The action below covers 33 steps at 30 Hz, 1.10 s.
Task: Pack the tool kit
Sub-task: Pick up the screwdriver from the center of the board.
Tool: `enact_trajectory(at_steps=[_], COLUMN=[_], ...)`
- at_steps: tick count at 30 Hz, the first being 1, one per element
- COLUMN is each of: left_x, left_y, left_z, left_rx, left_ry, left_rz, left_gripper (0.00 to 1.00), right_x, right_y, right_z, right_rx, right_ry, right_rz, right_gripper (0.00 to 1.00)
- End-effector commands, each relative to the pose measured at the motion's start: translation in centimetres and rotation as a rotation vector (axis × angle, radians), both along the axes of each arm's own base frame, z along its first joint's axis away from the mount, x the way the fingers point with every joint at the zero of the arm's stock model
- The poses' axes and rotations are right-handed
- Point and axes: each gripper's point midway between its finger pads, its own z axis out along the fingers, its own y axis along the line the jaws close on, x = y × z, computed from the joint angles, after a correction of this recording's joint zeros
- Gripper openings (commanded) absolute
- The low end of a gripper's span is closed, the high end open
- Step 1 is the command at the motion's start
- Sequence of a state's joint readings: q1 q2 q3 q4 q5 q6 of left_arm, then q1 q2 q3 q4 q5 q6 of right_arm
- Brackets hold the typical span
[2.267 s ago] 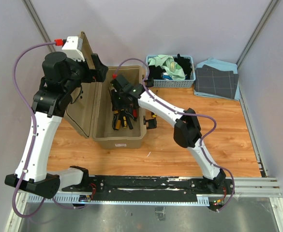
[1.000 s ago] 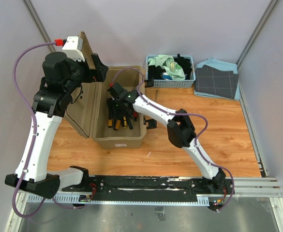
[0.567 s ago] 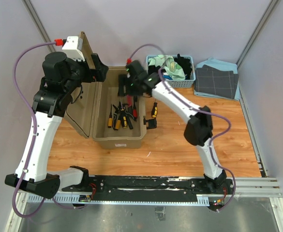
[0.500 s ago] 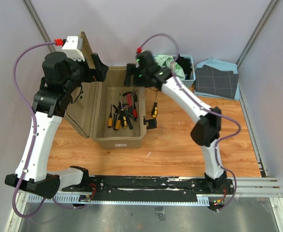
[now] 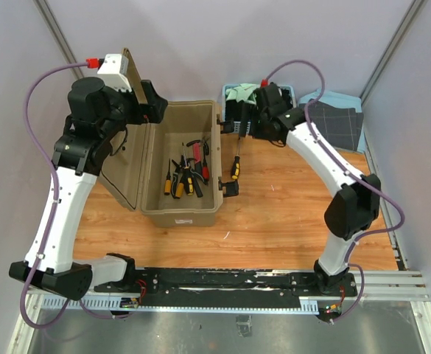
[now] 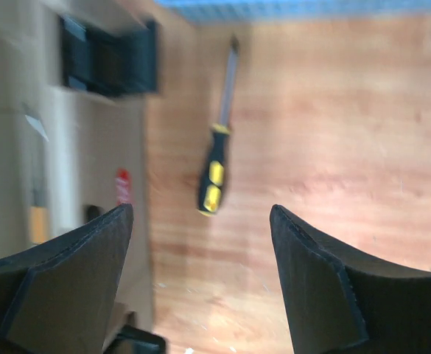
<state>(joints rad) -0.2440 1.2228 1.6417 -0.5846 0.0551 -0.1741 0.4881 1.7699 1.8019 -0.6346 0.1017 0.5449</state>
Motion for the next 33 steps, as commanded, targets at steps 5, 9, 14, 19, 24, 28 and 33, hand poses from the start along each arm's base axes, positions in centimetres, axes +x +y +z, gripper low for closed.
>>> enact_trajectory(at_steps=[5, 9, 14, 19, 24, 28, 33], left_x=[0.5, 0.4, 0.4, 0.4, 0.3, 0.4, 0.6], left_y=[-0.3, -0.3, -0.4, -0.4, -0.4, -0.5, -0.5], left_z=[1.1, 1.2, 1.1, 1.0, 1.1, 0.9, 1.0], left_rx=[-0.027, -0.029, -0.029, -0.033, -0.033, -0.034, -0.034], left_ry=[-0.026, -0.027, -0.024, -0.018, -0.018, -0.013, -0.014], left_rz=[-0.012, -0.011, -0.014, -0.018, -0.017, -0.019, -0.017], left_gripper=[0.99, 0.99, 0.99, 0.99, 0.99, 0.99, 0.99], right_x=[-2.8, -2.5, -2.5, -2.2, -1.5, -1.1, -1.4], right_y=[-2.0, -1.1, 0.9, 2.5, 3.1, 3.4, 2.9], right_z=[-9.5, -11.7, -14.7, -17.3, -18.8, -19.9, -21.9], right_rx=[-0.127, -0.129, -0.133, -0.158, -0.162, -0.173, -0.221], right_ry=[0.252, 0.299, 0.372, 0.416, 0.43, 0.451, 0.493], right_rz=[-0.076, -0.051, -0.009, 0.006, -0.002, -0.004, -0.014], right_gripper=[0.77, 0.79, 0.8, 0.8, 0.8, 0.79, 0.76])
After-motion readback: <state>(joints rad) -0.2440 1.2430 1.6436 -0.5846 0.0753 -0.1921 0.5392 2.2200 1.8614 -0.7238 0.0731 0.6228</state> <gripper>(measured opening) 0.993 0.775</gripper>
